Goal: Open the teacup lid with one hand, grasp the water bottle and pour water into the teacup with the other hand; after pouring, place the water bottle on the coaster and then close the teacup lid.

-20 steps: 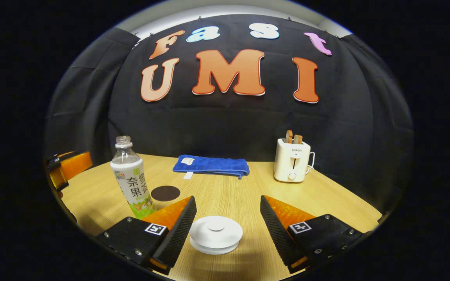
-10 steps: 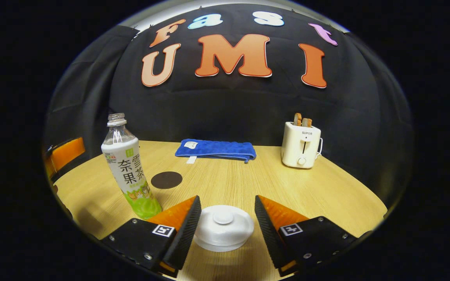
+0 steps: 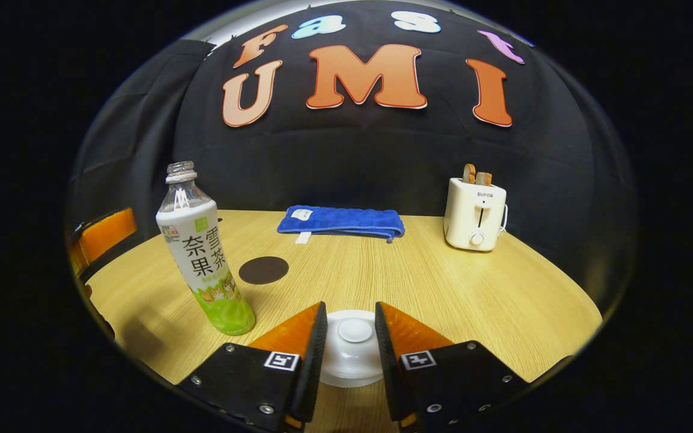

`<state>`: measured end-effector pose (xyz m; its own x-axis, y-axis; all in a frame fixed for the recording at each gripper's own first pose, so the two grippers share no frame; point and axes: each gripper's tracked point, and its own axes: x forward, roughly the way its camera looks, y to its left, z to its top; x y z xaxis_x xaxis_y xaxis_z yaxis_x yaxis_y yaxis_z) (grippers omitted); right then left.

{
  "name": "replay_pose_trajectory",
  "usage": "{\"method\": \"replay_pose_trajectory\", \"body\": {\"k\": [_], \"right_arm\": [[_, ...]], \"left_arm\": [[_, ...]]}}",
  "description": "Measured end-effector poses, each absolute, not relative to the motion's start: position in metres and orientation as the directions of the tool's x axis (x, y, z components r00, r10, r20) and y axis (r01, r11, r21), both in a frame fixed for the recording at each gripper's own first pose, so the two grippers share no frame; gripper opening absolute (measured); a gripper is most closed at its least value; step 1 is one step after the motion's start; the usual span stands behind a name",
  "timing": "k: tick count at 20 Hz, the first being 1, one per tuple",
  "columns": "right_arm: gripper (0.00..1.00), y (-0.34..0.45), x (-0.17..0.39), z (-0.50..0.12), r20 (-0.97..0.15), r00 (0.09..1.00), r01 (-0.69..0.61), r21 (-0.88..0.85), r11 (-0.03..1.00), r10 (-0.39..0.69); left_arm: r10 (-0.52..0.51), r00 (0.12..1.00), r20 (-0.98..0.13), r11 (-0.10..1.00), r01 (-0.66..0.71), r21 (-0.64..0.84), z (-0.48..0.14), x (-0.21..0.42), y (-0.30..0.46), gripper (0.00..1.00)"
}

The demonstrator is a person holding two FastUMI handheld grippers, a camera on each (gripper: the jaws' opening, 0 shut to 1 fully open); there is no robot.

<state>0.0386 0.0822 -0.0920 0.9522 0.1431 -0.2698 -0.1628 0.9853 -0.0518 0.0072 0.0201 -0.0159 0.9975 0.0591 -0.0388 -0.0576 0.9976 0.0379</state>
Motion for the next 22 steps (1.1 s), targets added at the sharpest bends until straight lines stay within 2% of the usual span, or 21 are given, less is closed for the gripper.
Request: {"method": "replay_pose_trajectory", "body": {"k": [1, 4, 5, 13, 22], "right_arm": [[0.41, 0.082, 0.039, -0.092, -0.269, 0.953, -0.161, -0.050, 0.986, 0.141], [0.30, 0.080, 0.039, -0.092, -0.269, 0.954, -0.152, -0.039, 0.988, 0.136], [0.22, 0.080, 0.039, -0.092, -0.269, 0.953, -0.152, -0.035, 0.988, 0.137], [0.19, 0.068, 0.032, -0.064, -0.196, 0.970, -0.144, 0.011, 0.990, 0.143], [0.18, -0.001, 0.033, -0.052, -0.177, 0.984, -0.004, 0.044, 0.999, 0.011]], "left_arm": [[0.061, 0.997, -0.042, 0.998, -0.059, 0.037, -0.017, 0.007, 0.021, 0.98], [0.063, 0.997, -0.043, 0.998, -0.061, 0.028, -0.018, 0.007, 0.022, 0.98], [0.063, 0.997, -0.044, 0.998, -0.062, 0.027, -0.018, 0.007, 0.022, 0.98], [0.025, 0.999, -0.046, 1.000, -0.024, 0.005, -0.024, 0.005, 0.004, 0.98], [-0.097, 0.994, -0.049, 0.995, 0.096, -0.016, -0.030, -0.001, -0.051, 0.98]]}}
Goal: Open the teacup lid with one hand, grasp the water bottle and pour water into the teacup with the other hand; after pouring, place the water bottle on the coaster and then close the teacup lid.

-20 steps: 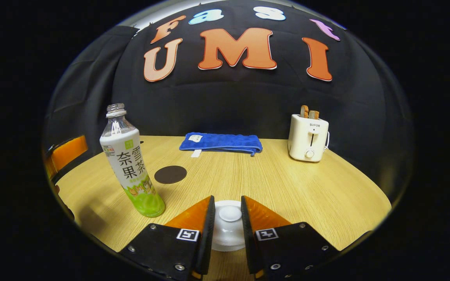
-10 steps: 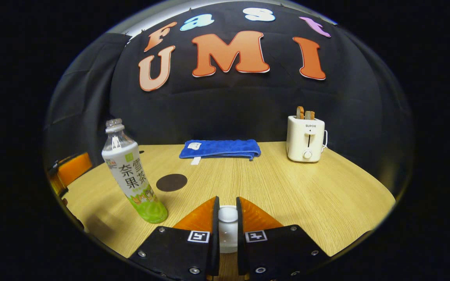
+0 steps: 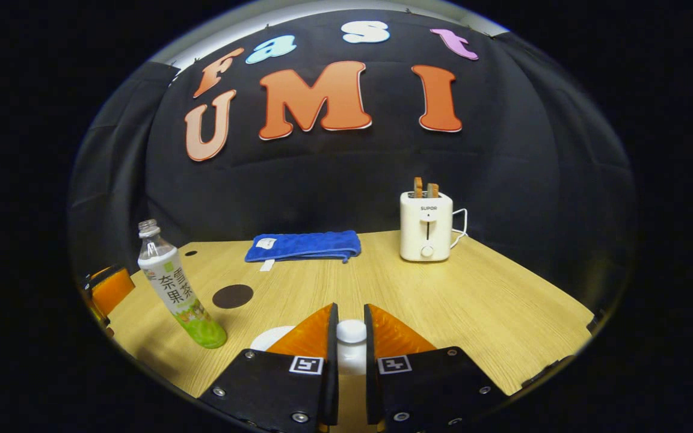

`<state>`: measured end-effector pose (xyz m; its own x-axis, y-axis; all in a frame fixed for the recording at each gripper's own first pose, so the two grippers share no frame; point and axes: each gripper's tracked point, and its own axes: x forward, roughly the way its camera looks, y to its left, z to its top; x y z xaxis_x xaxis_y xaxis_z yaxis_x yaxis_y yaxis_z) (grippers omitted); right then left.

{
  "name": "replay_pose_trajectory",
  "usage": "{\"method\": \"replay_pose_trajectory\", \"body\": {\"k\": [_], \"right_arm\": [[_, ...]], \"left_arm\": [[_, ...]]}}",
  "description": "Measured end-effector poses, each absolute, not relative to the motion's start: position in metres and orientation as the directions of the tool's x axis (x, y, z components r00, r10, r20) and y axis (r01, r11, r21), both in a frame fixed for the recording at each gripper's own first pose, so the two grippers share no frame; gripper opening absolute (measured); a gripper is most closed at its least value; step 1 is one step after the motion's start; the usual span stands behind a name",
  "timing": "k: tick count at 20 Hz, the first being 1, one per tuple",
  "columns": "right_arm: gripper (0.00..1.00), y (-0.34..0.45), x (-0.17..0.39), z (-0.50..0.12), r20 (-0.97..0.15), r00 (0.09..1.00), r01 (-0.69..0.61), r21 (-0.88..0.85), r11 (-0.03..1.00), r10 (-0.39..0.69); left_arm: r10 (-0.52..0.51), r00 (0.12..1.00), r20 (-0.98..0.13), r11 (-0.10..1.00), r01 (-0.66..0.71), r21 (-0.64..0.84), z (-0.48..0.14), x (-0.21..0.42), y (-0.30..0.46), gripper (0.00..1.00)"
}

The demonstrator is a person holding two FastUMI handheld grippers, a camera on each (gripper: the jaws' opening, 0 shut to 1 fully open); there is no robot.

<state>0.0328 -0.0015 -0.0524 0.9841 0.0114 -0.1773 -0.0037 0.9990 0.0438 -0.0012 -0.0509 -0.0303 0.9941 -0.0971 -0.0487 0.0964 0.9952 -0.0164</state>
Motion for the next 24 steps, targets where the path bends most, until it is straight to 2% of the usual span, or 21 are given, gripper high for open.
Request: {"method": "replay_pose_trajectory", "body": {"k": [11, 21, 23, 24], "right_arm": [[0.18, -0.030, 0.033, -0.059, -0.200, 0.979, 0.051, 0.078, 0.996, -0.035], [0.19, -0.041, 0.035, -0.068, -0.231, 0.972, 0.068, 0.099, 0.993, -0.043], [0.18, -0.041, 0.036, -0.069, -0.237, 0.971, 0.066, 0.100, 0.993, -0.041], [0.18, -0.041, 0.036, -0.070, -0.238, 0.970, 0.065, 0.100, 0.993, -0.040]], "left_arm": [[-0.139, 0.983, -0.120, 0.990, 0.142, 0.012, -0.061, 0.028, -0.087, 0.99], [-0.112, 0.981, -0.161, 0.992, 0.120, 0.041, -0.078, 0.061, -0.086, 0.99], [-0.111, 0.983, -0.146, 0.992, 0.118, 0.045, -0.075, 0.062, -0.086, 0.98], [-0.097, 0.985, -0.142, 0.993, 0.105, 0.051, -0.075, 0.066, -0.083, 0.90]]}}
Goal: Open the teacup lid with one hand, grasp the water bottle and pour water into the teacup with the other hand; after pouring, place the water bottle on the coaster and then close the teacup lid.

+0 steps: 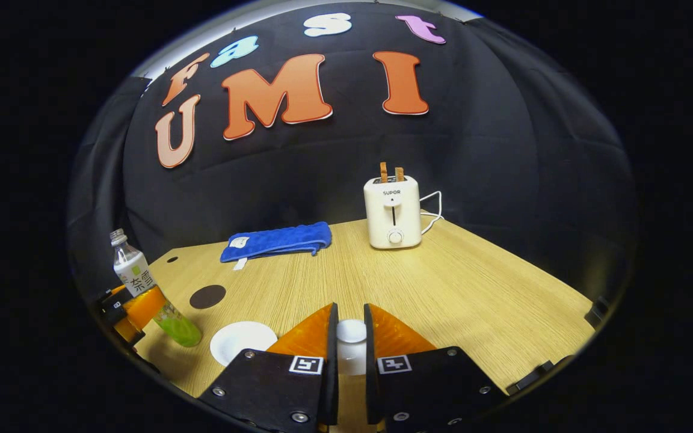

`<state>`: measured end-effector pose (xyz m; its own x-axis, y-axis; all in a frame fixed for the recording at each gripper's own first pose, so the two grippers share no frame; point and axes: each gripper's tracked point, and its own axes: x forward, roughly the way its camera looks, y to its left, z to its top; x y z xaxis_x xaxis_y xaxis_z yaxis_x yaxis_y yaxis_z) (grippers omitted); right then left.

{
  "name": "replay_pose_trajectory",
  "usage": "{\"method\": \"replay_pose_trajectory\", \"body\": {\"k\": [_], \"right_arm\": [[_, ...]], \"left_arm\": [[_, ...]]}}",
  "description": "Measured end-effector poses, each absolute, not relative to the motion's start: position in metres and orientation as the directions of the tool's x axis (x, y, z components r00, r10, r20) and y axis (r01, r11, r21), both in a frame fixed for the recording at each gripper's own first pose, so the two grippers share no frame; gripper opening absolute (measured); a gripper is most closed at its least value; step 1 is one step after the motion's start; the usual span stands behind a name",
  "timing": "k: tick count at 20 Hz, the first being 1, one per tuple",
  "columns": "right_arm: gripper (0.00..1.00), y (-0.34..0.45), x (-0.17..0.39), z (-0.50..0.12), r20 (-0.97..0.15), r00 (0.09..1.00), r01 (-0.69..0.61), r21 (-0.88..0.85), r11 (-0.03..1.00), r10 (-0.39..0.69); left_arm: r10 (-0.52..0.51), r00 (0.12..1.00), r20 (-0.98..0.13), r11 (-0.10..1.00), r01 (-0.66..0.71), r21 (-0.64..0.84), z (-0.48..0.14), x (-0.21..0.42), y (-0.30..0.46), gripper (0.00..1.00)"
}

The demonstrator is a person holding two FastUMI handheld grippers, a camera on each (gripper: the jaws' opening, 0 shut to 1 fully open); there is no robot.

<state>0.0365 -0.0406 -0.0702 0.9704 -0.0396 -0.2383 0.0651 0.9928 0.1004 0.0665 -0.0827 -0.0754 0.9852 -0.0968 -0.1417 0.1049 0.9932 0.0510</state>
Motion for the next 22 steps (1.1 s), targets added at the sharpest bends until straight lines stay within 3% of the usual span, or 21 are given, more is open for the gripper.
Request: {"method": "replay_pose_trajectory", "body": {"k": [2, 5, 12, 22], "right_arm": [[0.18, -0.040, 0.036, -0.070, -0.239, 0.970, 0.063, 0.102, 0.993, -0.037], [0.18, -0.042, 0.035, -0.069, -0.237, 0.971, 0.065, 0.105, 0.992, -0.038], [0.18, -0.050, 0.035, -0.066, -0.231, 0.972, 0.077, 0.115, 0.990, -0.049], [0.18, -0.055, 0.032, -0.063, -0.224, 0.973, 0.084, 0.116, 0.990, -0.056]], "left_arm": [[-0.088, 0.986, -0.143, 0.994, 0.097, 0.056, -0.077, 0.067, -0.081, 0.75], [-0.068, 0.990, -0.127, 0.996, 0.075, 0.055, -0.073, 0.068, -0.077, 0.67], [-0.073, 0.990, -0.122, 0.982, 0.092, 0.165, -0.060, 0.056, -0.075, 0.66], [-0.146, 0.983, -0.109, 0.816, 0.182, 0.548, -0.048, 0.051, -0.113, 0.65]]}}
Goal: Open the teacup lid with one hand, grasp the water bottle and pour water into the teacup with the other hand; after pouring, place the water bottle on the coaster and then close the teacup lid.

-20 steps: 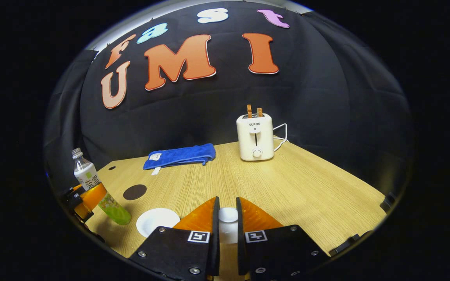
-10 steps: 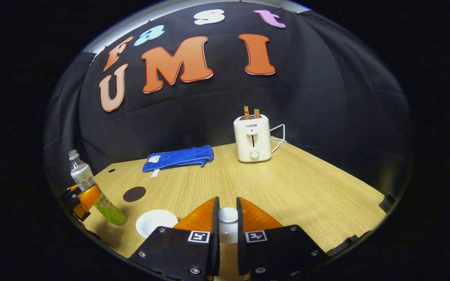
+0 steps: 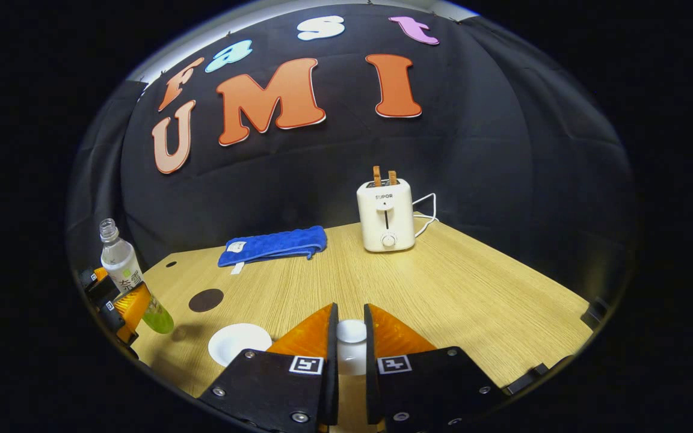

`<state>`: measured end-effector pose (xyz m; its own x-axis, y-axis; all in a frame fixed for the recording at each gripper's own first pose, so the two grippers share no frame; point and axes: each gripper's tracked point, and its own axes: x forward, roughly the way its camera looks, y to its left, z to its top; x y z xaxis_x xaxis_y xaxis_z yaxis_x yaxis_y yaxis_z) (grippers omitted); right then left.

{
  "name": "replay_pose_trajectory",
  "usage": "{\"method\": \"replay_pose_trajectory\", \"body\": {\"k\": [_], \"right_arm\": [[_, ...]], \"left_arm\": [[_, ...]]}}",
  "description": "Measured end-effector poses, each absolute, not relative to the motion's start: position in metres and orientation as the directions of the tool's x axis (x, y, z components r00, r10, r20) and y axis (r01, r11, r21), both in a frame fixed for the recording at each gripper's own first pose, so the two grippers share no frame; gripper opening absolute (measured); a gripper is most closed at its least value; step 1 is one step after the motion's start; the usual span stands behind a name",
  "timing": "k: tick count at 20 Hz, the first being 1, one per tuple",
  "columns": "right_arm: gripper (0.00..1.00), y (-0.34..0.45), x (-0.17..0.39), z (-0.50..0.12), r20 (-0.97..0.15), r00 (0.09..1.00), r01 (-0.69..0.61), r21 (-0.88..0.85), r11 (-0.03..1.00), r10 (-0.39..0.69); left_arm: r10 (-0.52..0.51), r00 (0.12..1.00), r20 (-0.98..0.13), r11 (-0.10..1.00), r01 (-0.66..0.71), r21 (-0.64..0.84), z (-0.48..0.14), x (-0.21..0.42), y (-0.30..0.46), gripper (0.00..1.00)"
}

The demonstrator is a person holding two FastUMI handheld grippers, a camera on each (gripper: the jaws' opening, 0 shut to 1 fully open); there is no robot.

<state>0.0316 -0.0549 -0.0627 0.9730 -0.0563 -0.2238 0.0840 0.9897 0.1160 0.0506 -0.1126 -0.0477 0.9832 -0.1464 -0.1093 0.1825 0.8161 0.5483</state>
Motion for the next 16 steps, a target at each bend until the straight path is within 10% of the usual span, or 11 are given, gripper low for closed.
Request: {"method": "replay_pose_trajectory", "body": {"k": [16], "right_arm": [[0.18, -0.066, 0.029, -0.062, -0.226, 0.971, 0.109, 0.130, 0.985, -0.077]], "left_arm": [[-0.253, 0.945, -0.206, 0.294, 0.278, 0.914, -0.073, 0.062, -0.149, 0.65]]}}
